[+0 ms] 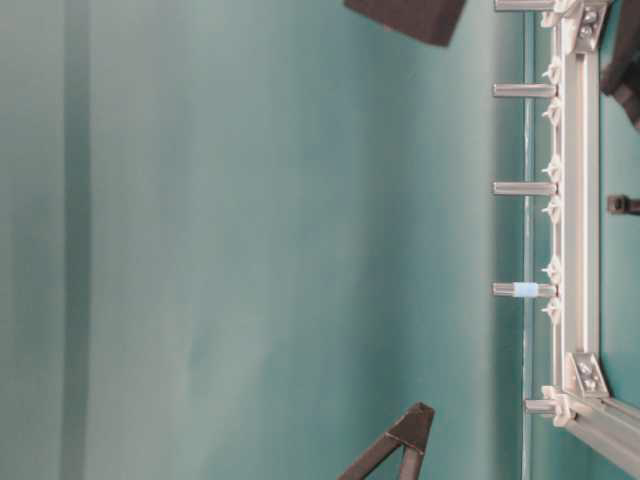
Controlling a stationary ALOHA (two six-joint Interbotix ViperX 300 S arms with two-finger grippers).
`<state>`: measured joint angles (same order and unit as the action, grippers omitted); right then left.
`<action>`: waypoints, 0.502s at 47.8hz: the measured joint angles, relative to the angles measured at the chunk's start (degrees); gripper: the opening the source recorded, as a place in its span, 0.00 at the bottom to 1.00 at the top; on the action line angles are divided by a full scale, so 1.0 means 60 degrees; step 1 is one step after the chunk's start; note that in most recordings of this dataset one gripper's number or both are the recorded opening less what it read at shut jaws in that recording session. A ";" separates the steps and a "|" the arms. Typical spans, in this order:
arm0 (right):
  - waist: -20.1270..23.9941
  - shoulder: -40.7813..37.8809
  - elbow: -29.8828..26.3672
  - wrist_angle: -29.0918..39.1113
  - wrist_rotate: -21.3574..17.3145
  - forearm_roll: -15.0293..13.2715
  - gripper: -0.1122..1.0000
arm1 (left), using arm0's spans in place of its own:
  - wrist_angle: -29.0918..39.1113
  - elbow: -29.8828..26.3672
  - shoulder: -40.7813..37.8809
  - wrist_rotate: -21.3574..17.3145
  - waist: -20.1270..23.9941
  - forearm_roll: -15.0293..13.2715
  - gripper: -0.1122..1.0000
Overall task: Insert the wire through the string loop located in the center.
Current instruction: 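Close the right gripper on the cable just behind the USB plug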
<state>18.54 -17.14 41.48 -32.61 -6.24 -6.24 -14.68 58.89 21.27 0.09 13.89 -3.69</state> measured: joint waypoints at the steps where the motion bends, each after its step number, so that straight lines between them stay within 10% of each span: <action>1: 0.0000 0.0000 -0.0015 0.0015 0.0000 0.0015 0.55 | 0.0000 0.0015 -0.0015 -0.0015 0.0000 0.0000 0.11; 24: 0.0015 -0.0073 -0.0103 0.0015 -0.0015 0.0000 0.55 | 0.0000 0.0088 -0.0015 -0.0015 -0.0088 0.0015 0.11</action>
<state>18.63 -17.58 40.87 -32.52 -6.33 -6.24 -14.68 59.41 21.18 0.00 13.36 -3.60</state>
